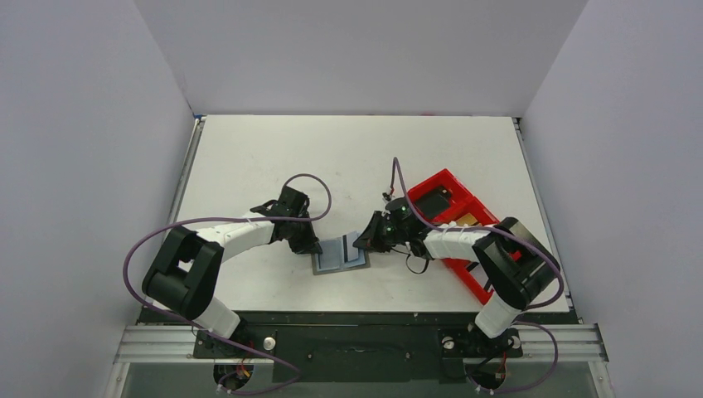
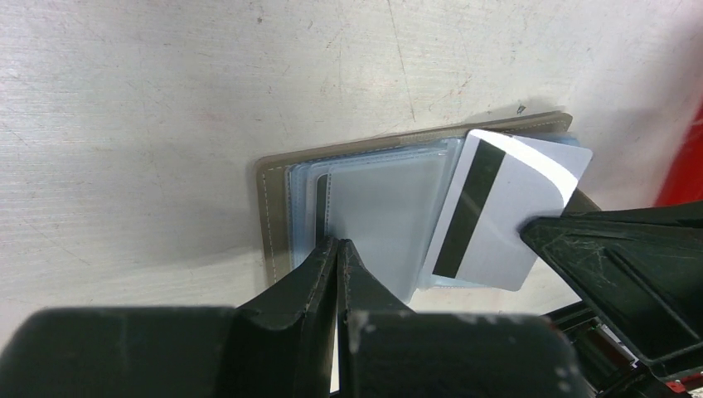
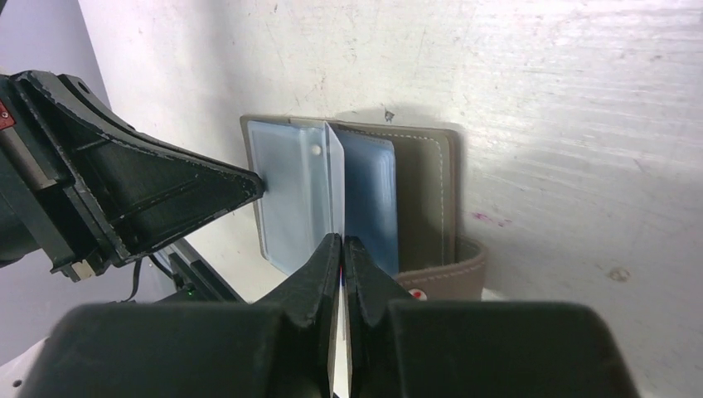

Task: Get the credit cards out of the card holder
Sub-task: Remove the credit card from the card holder, then place the credit card in the storage box.

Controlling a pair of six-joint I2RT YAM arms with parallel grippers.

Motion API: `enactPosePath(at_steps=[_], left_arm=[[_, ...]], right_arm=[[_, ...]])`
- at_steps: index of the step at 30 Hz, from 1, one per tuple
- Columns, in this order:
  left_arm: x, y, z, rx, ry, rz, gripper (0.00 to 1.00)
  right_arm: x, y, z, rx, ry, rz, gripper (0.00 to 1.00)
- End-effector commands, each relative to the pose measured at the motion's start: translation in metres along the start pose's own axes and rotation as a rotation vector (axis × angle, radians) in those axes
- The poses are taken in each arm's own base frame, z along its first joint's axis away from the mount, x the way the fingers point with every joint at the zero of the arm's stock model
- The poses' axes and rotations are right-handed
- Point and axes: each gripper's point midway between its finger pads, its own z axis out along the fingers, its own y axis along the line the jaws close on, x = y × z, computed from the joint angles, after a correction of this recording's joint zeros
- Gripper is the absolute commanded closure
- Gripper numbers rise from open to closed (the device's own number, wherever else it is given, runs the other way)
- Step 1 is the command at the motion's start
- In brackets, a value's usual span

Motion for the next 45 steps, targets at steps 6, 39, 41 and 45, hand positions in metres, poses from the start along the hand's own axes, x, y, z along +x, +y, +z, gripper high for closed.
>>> enactPosePath(at_steps=[6,39,41,45], left_arm=[[-0.002,0.014,-0.003,-0.083,-0.012,0.067,1.0],[-0.031,-0.092,-0.097,0.242,-0.143,0.268,0.59],[-0.03,-0.092,-0.097,0.249,-0.141,0.27,0.59],[-0.028,-0.094,-0.097,0.266,-0.136,0.277,0.59]], right_arm=[[-0.014,0.007,-0.021,0.04,-0.058,-0.073,1.0],[-0.056,-0.055,-0.217,0.6,-0.494,0.07,1.0],[-0.055,-0.07,-0.235,0.673,-0.528,0.105,1.0],[-0.053,-0.1,-0.268,0.839,-0.59,0.168,1.0]])
